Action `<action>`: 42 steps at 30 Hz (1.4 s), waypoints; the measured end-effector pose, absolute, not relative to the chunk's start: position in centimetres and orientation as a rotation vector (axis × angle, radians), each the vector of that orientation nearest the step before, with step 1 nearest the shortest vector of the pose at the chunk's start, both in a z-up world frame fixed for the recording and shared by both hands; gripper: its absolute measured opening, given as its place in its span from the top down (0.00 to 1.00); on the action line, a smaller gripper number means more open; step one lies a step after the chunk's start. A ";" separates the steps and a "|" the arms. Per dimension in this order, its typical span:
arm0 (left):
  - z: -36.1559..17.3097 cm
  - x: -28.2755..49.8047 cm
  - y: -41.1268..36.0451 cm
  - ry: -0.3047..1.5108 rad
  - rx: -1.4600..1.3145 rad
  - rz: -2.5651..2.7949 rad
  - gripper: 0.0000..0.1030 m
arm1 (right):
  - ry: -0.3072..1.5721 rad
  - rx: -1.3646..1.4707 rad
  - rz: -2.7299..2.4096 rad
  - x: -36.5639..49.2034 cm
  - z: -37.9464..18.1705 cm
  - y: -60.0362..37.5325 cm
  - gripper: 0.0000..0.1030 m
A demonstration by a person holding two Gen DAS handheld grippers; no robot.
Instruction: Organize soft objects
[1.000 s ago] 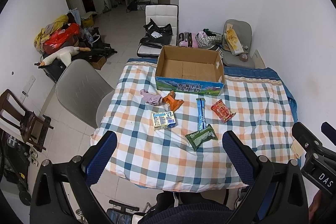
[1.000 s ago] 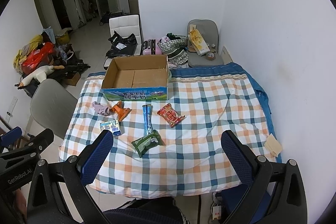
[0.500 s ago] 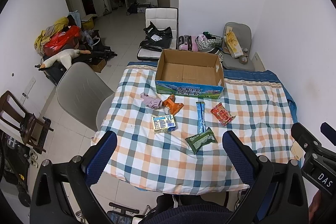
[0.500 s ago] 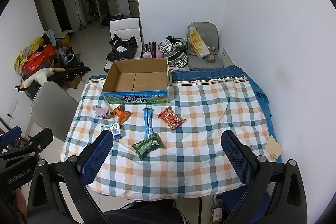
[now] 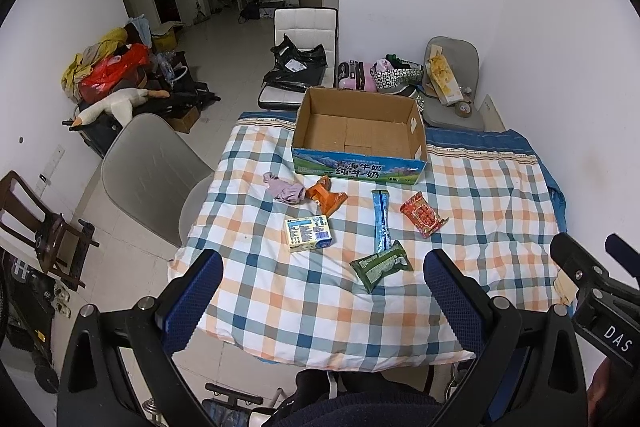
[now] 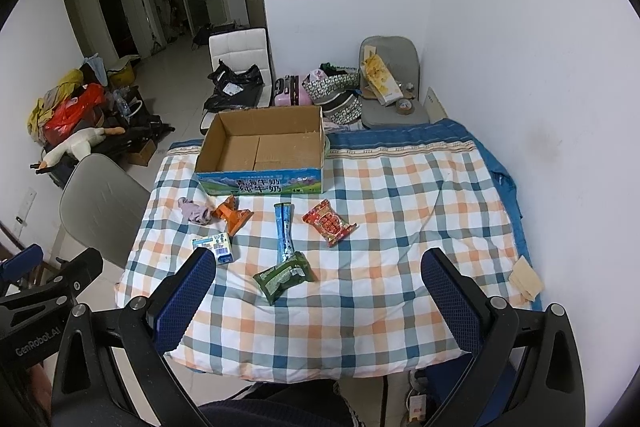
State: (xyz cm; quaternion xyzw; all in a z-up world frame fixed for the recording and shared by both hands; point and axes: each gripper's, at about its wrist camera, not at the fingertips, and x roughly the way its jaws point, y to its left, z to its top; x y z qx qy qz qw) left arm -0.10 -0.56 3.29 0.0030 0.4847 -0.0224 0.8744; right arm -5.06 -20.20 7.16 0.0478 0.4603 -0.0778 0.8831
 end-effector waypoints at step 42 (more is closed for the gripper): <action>-39.4 22.8 -13.4 1.677 0.048 -0.149 0.49 | 1.639 0.104 0.097 24.3 -41.9 -29.2 0.32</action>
